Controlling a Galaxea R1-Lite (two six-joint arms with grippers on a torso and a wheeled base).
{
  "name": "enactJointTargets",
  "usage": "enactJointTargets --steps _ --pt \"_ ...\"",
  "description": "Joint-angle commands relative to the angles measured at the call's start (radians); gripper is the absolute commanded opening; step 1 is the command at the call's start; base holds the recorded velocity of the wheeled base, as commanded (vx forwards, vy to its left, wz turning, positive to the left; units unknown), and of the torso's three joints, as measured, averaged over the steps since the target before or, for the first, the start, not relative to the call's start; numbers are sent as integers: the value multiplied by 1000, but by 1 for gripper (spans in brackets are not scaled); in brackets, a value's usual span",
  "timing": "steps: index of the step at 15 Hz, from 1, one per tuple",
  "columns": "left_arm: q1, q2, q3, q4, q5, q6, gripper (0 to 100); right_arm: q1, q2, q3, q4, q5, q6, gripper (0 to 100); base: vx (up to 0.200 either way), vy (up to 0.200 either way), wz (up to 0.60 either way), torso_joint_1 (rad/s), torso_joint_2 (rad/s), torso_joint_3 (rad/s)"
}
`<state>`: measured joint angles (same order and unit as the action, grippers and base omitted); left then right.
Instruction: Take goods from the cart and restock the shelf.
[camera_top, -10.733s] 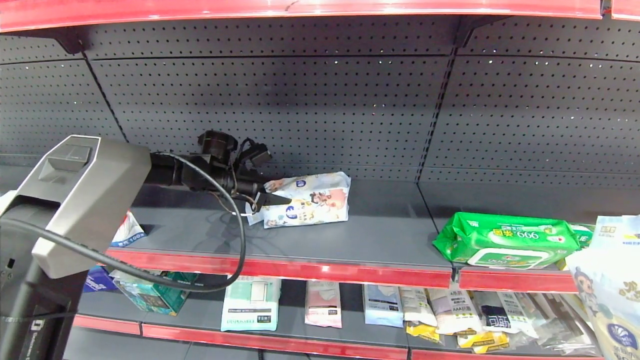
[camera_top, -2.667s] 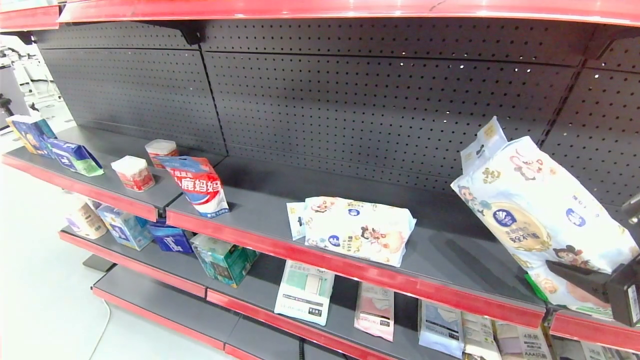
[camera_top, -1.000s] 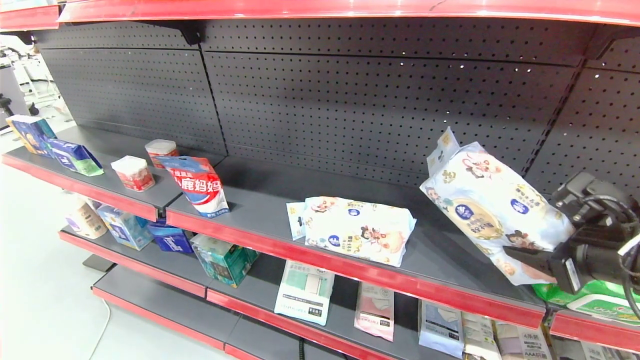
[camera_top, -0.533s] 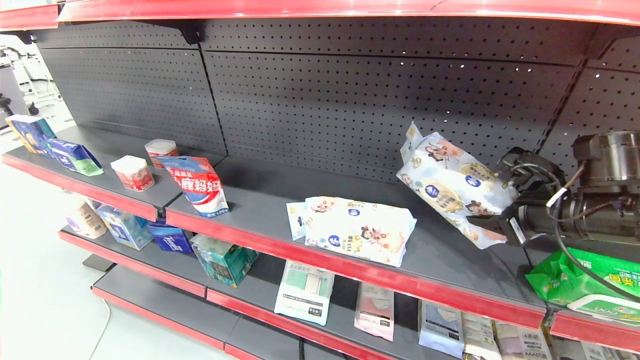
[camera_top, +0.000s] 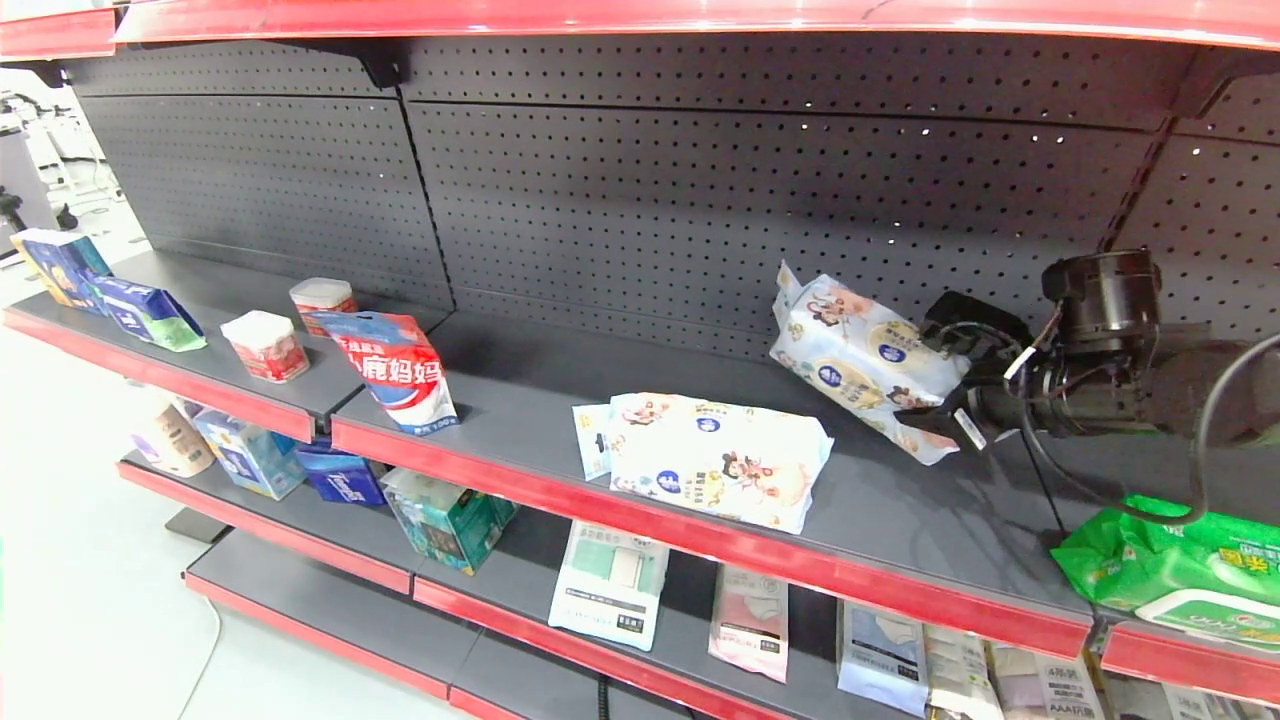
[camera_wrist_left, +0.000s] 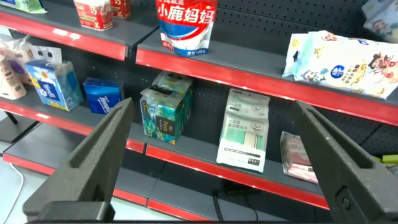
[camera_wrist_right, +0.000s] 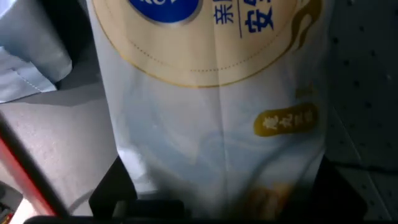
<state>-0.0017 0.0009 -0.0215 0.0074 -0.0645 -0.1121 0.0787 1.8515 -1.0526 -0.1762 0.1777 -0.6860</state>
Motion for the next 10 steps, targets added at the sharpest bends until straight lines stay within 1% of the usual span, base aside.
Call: enactJointTargets --steps 1,6,10 --pt "0 1 0 0 0 0 100 9 49 -20 4 3 -18 0 0 0 0 0 0 0" --pt "0 1 0 0 0 -1 100 50 101 -69 3 -7 -24 0 0 0 0 0 0 0" --pt "0 1 0 0 0 -1 100 79 118 -72 3 -10 -26 0 0 0 0 0 0 0"
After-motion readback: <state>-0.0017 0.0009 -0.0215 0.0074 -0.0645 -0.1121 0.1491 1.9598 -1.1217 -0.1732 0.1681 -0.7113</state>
